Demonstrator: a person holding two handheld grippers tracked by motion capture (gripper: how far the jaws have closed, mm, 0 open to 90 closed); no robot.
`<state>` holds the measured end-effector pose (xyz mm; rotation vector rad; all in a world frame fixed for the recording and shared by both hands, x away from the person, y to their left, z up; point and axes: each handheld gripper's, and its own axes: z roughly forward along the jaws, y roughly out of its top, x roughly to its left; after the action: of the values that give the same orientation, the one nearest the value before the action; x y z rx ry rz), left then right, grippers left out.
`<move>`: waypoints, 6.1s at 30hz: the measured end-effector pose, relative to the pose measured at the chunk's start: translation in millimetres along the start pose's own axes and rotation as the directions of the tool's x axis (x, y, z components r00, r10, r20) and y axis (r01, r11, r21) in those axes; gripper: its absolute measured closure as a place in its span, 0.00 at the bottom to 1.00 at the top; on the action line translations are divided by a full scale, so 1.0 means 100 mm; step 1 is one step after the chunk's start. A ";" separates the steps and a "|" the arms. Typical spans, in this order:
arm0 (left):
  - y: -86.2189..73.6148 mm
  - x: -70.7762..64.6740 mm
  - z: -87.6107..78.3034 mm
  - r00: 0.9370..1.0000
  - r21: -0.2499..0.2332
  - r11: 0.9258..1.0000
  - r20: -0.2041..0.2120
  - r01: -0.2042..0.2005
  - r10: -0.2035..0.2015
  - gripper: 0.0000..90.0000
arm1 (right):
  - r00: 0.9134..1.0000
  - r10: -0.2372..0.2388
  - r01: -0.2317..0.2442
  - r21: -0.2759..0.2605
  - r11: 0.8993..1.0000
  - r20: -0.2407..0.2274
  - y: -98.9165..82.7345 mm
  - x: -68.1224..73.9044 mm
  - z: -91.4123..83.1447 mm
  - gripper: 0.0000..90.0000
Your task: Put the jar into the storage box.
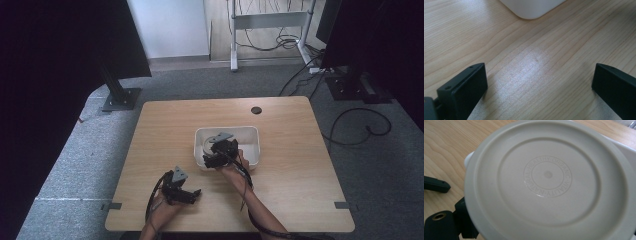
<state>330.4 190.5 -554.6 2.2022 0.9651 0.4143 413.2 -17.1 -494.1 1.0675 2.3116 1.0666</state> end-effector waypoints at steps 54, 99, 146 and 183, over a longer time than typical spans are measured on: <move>0.00 0.00 0.00 1.000 0.000 1.000 0.001 0.001 -0.001 0.00 | 0.999 -0.008 0.010 0.054 0.998 -0.051 -0.06 0.02 0.17 0.03; 0.00 0.00 0.00 1.000 0.001 1.000 0.001 -0.001 0.001 0.00 | 0.992 -0.105 0.105 -0.008 0.994 -0.075 -0.19 -0.10 -0.44 0.04; 0.00 0.00 0.00 1.000 -0.002 1.000 0.000 0.002 -0.002 0.00 | 0.994 -0.095 0.093 -0.051 0.994 -0.054 -0.68 -0.38 -0.99 0.04; 0.00 0.00 0.00 1.000 -0.002 1.000 -0.001 0.003 -0.003 0.00 | 0.998 0.047 -0.046 -0.032 0.998 0.051 -1.42 -0.76 -1.31 0.04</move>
<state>330.2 190.2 -554.7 2.1990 0.9680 0.4152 315.2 -198.5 -517.1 1.1286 2.2330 1.0758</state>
